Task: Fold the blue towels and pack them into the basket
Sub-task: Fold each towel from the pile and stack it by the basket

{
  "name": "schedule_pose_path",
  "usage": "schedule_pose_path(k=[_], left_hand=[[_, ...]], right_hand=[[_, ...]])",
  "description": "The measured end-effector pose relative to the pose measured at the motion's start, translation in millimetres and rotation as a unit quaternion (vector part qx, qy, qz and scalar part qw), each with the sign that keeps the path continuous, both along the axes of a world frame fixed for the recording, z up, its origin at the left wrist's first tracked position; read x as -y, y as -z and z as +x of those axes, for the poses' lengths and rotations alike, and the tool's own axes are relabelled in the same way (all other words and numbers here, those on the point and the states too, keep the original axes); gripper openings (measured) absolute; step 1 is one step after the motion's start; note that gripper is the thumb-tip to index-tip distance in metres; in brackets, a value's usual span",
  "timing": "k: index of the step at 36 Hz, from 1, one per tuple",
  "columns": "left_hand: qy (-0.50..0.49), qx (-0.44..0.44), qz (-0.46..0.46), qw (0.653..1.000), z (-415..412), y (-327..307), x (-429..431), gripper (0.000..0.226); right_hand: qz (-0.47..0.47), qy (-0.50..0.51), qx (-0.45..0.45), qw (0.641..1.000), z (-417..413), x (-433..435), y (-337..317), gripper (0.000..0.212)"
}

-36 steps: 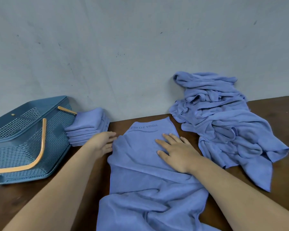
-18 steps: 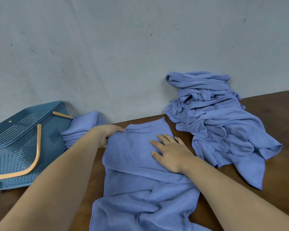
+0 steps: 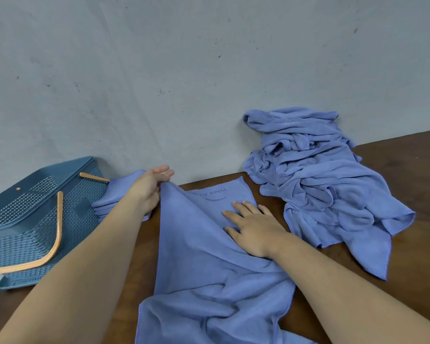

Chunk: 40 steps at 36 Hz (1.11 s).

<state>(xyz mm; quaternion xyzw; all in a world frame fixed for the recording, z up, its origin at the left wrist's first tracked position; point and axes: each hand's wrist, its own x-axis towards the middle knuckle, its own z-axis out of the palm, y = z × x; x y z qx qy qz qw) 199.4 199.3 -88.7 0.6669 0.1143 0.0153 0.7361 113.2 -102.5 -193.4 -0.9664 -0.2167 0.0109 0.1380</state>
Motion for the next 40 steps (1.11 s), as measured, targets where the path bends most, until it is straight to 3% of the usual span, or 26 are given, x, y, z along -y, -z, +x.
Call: schedule_pose_path(k=[3,6,9,11,16,23,31,37,40], left_hand=[[-0.041,0.019,0.044,0.998,-4.3,8.0,-2.6,0.035],[-0.026,-0.101,0.134,0.985,-16.5,24.6,-4.0,0.05],[-0.046,-0.176,0.172,0.968,-22.2,37.0,-6.5,0.035],[-0.058,-0.185,0.172,0.966,-21.2,38.9,-6.0,0.027],[-0.028,-0.2,0.242,0.949,-12.4,36.6,6.5,0.045],[-0.029,-0.176,0.279,0.944,6.9,42.3,24.5,0.057],[-0.062,-0.167,0.299,0.938,28.6,38.1,42.7,0.05],[-0.062,-0.144,0.227,0.961,43.0,33.8,41.8,0.031],[-0.119,-0.039,0.182,0.975,48.0,26.0,36.1,0.014]], right_hand=[[0.002,0.0,-0.001,1.0,-0.9,0.1,-0.7,0.065],[0.001,0.001,-0.001,1.0,-1.5,0.2,-1.0,0.065],[-0.002,0.003,0.003,1.0,-1.6,0.0,-1.0,0.064],[-0.002,0.003,0.002,1.0,-1.3,-0.3,-1.6,0.063],[-0.001,0.002,-0.004,1.0,-1.2,-0.3,-2.0,0.064],[-0.001,0.001,-0.004,1.0,-1.8,-0.2,-2.2,0.064],[-0.003,0.001,0.0,1.0,-1.3,-0.5,-1.6,0.064],[0.001,0.003,0.003,1.0,-1.3,-1.2,0.0,0.064],[0.002,0.005,0.003,1.0,-0.4,-1.4,0.4,0.064]])
